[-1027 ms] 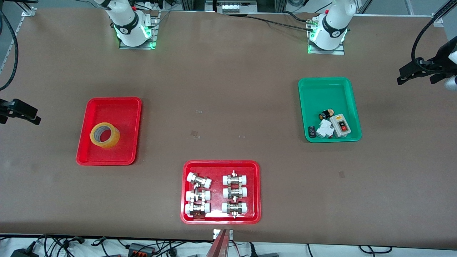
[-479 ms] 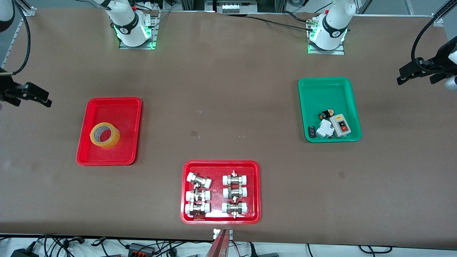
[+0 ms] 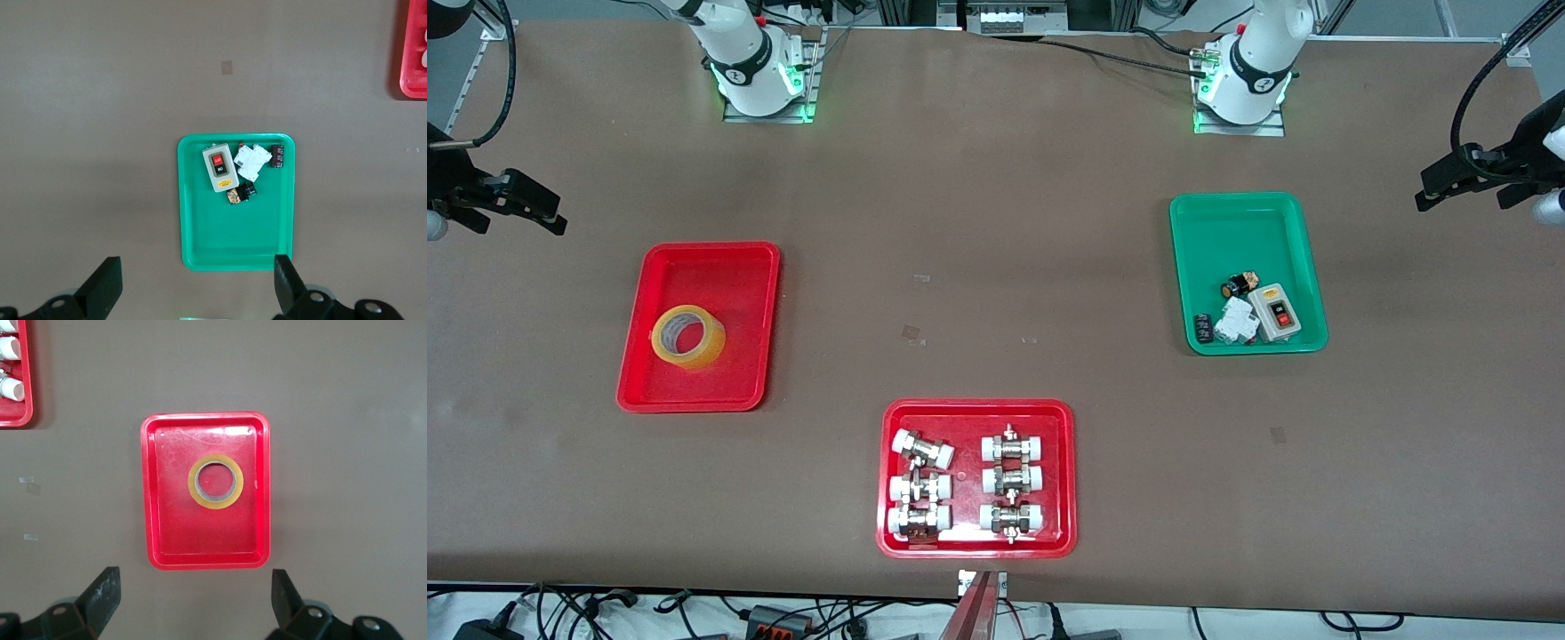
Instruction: Left arm passes tape to right arm into tray
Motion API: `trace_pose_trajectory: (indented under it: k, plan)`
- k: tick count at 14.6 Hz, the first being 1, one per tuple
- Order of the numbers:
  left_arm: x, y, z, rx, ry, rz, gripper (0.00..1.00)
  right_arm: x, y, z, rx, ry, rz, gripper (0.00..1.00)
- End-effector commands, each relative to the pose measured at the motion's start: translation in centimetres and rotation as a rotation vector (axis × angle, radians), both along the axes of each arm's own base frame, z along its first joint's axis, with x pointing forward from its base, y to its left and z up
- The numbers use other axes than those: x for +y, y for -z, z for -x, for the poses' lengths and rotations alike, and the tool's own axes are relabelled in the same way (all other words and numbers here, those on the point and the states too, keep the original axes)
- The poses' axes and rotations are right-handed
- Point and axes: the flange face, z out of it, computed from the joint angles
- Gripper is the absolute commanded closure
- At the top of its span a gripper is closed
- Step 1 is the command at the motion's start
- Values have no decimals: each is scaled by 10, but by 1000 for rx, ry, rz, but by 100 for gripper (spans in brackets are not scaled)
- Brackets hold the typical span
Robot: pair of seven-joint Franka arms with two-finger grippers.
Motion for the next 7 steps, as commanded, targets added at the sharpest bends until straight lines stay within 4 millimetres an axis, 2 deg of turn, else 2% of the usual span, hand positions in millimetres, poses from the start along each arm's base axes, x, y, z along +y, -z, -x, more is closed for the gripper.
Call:
trace_pose_trajectory:
  k: [1, 4, 7]
  plan:
    - [0, -1, 5, 6, 21, -12, 0, 7, 0, 8, 14, 0, 10, 0]
    - [0, -1, 5, 6, 21, -10, 0, 4, -8, 12, 2, 6, 10, 0]
    - [0, -1, 5, 6, 21, -10, 0, 3, -6, 13, 5, 2, 10, 0]
